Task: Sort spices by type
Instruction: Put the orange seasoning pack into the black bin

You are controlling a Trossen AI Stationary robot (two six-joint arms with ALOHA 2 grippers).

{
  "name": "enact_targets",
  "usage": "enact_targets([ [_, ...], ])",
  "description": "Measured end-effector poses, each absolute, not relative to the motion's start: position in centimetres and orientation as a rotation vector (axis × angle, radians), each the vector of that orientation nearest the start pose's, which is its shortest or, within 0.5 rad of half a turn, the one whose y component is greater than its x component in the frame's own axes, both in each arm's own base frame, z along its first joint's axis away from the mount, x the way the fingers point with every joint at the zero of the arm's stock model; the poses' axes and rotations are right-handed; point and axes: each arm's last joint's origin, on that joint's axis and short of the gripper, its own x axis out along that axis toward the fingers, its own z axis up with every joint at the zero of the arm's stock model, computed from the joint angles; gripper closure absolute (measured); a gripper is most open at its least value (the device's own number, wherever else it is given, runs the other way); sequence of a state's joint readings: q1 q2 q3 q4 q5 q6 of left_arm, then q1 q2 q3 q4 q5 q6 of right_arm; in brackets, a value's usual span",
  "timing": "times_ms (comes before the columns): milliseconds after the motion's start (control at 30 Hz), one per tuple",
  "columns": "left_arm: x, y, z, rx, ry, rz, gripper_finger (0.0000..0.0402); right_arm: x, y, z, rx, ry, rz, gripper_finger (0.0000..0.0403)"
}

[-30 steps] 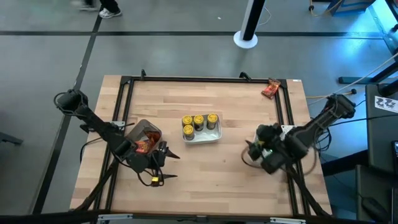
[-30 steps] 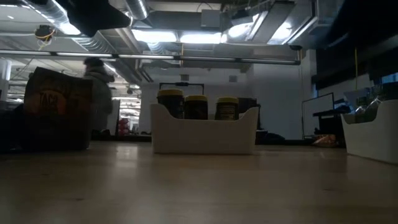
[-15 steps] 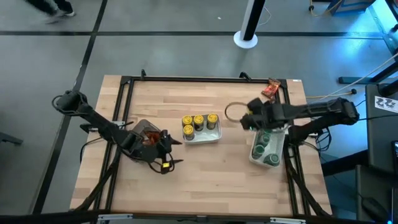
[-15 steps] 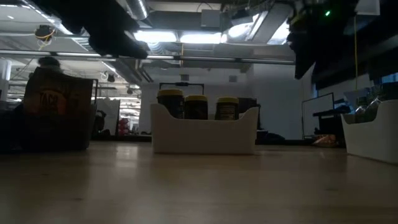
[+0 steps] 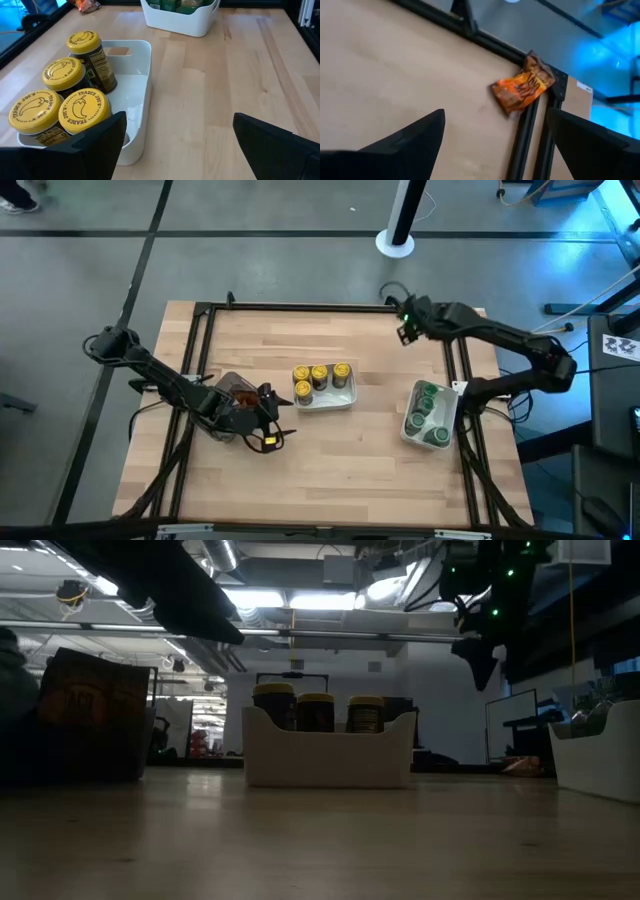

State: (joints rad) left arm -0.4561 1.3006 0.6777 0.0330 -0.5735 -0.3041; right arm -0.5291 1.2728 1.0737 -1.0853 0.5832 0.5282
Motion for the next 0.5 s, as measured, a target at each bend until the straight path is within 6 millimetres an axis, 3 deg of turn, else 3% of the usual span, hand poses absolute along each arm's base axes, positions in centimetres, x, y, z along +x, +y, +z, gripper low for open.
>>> enact_targets([
  [267, 24.1, -10.0, 21.3, 0.035, 0.49, 0.179, 0.0053, 16.2, -18.1, 27.6, 0.482, 0.943, -1.369, 0.0054],
  [500, 24.1, -10.0, 21.3, 0.077, 0.493, 0.168, 0.0053, 15.3, -22.2, 25.0, 0.568, 1.0, -1.403, 0.0054],
])
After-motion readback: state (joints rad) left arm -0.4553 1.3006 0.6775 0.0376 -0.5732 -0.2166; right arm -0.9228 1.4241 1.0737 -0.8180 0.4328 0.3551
